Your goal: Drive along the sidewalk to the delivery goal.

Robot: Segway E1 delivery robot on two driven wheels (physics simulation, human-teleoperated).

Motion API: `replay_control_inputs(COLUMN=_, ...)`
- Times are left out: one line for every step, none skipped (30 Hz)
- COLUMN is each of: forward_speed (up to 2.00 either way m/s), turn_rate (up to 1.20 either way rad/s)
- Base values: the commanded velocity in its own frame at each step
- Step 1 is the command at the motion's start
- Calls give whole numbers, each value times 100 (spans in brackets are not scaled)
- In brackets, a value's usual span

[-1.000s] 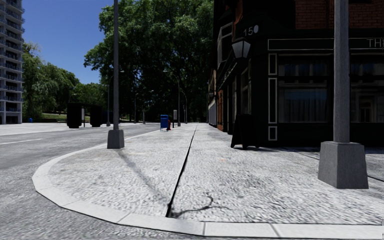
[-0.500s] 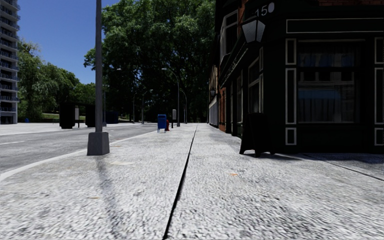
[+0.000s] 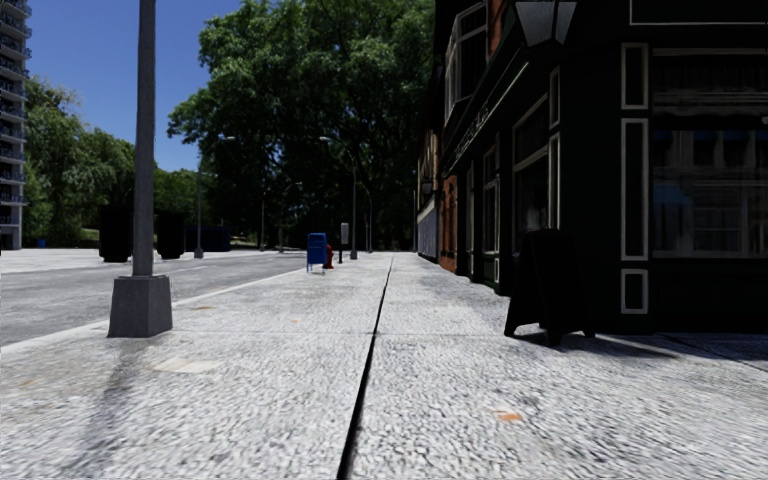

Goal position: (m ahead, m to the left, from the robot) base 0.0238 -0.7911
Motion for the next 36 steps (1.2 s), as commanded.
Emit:
replay_control_inputs(forward_speed=151, turn_rate=-28)
replay_control_inputs(forward_speed=151, turn_rate=-28)
replay_control_inputs(forward_speed=112, turn_rate=-5)
replay_control_inputs(forward_speed=112, turn_rate=-5)
replay_control_inputs(forward_speed=92, turn_rate=-4)
replay_control_inputs(forward_speed=67, turn_rate=-4)
replay_control_inputs(forward_speed=0, turn_rate=-3)
replay_control_inputs(forward_speed=0, turn_rate=-3)
replay_control_inputs(forward_speed=0, turn_rate=-2)
replay_control_inputs(forward_speed=0, turn_rate=-1)
replay_control_inputs(forward_speed=0, turn_rate=0)
replay_control_inputs(forward_speed=0, turn_rate=0)
replay_control_inputs(forward_speed=0, turn_rate=0)
replay_control_inputs(forward_speed=0, turn_rate=0)
replay_control_inputs(forward_speed=0, turn_rate=0)
replay_control_inputs(forward_speed=0, turn_rate=0)
replay_control_inputs(forward_speed=0, turn_rate=0)
replay_control_inputs(forward_speed=0, turn_rate=0)
replay_control_inputs(forward_speed=0, turn_rate=0)
replay_control_inputs(forward_speed=0, turn_rate=0)
replay_control_inputs(forward_speed=0, turn_rate=0)
replay_control_inputs(forward_speed=0, turn_rate=0)
replay_control_inputs(forward_speed=0, turn_rate=0)
replay_control_inputs(forward_speed=0, turn_rate=0)
replay_control_inputs(forward_speed=0, turn_rate=0)
replay_control_inputs(forward_speed=0, turn_rate=0)
replay_control_inputs(forward_speed=0, turn_rate=0)
replay_control_inputs(forward_speed=0, turn_rate=0)
replay_control_inputs(forward_speed=0, turn_rate=0)
replay_control_inputs(forward_speed=0, turn_rate=0)
replay_control_inputs(forward_speed=0, turn_rate=0)
replay_control_inputs(forward_speed=0, turn_rate=0)
replay_control_inputs(forward_speed=0, turn_rate=0)
replay_control_inputs(forward_speed=0, turn_rate=0)
replay_control_inputs(forward_speed=0, turn_rate=0)
replay_control_inputs(forward_speed=0, turn_rate=0)
